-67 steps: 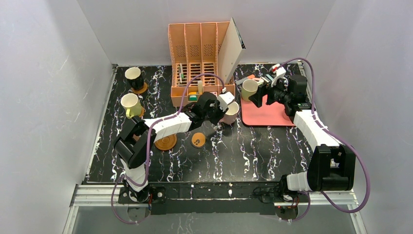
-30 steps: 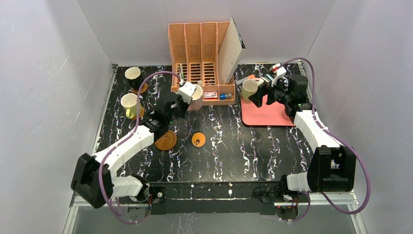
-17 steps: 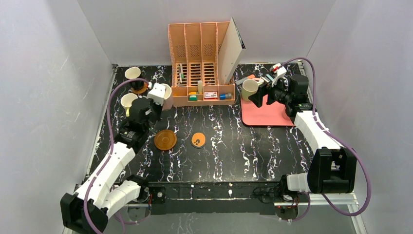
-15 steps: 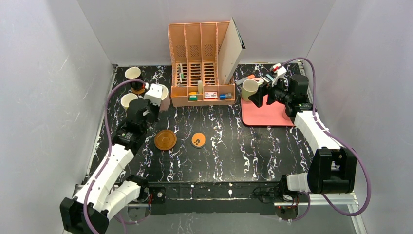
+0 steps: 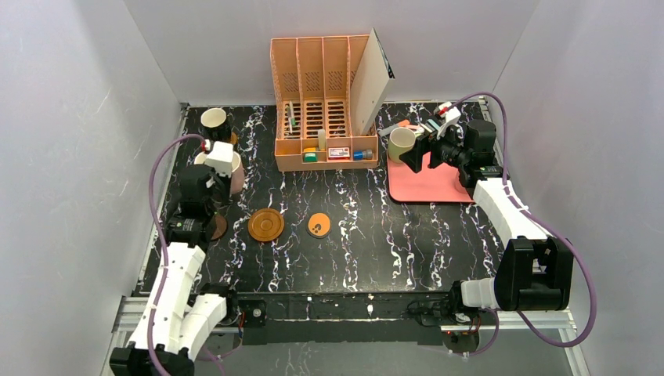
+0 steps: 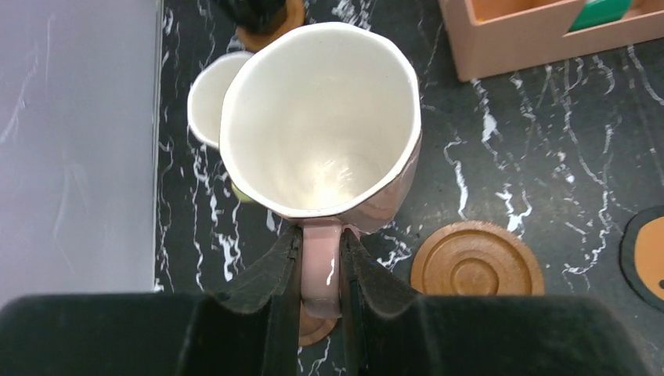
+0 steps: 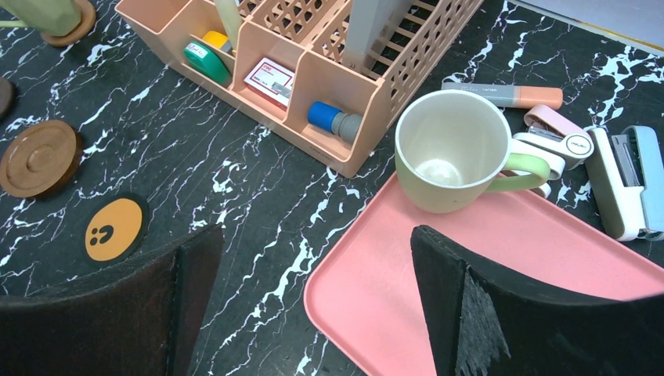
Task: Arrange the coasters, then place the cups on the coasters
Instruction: Place the cup on the coaster.
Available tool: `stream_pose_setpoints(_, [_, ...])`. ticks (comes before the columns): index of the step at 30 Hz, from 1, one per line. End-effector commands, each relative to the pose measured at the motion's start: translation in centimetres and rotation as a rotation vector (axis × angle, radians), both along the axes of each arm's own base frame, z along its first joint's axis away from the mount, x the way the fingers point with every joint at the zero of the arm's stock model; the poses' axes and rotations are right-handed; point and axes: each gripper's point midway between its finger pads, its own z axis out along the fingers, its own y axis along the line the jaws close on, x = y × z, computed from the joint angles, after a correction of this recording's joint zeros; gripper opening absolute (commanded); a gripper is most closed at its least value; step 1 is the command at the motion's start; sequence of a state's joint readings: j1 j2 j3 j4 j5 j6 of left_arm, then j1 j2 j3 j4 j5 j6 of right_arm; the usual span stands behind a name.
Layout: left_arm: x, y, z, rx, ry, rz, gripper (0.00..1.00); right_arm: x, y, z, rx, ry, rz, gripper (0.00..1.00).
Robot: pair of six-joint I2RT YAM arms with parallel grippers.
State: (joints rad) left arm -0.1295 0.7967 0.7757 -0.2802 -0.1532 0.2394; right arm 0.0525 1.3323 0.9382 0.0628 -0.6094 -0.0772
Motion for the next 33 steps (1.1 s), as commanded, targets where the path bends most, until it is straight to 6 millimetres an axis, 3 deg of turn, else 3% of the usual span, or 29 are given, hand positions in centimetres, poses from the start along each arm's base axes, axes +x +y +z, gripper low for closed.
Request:
stream_pose_setpoints(1, [0.2,1.5,1.7,-0.088,-0.064,0.004,0.00,0.2,0.1,1.6,0.015,-0.050,0.011,0.98])
stream_pose_setpoints(6, [-0.3,4.3,1.3,-0.137,-0.071,0.065,0.00,0.1,0.2,1.5,0.015,-0.049,0.017,0.98])
stream_pose_setpoints(19, [-1.9,6.3,-3.0,-0.178,0.031,0.031,0.00,0.0,0.3,1.8,0.021,-0.049,0.026,0.98])
stream_pose_setpoints(33, [-2.5,9.8,-5.3,-0.142,0.082,0.000,0.00,-0.3,0.6,2.1,0.037,-0.048,0.038,0.98])
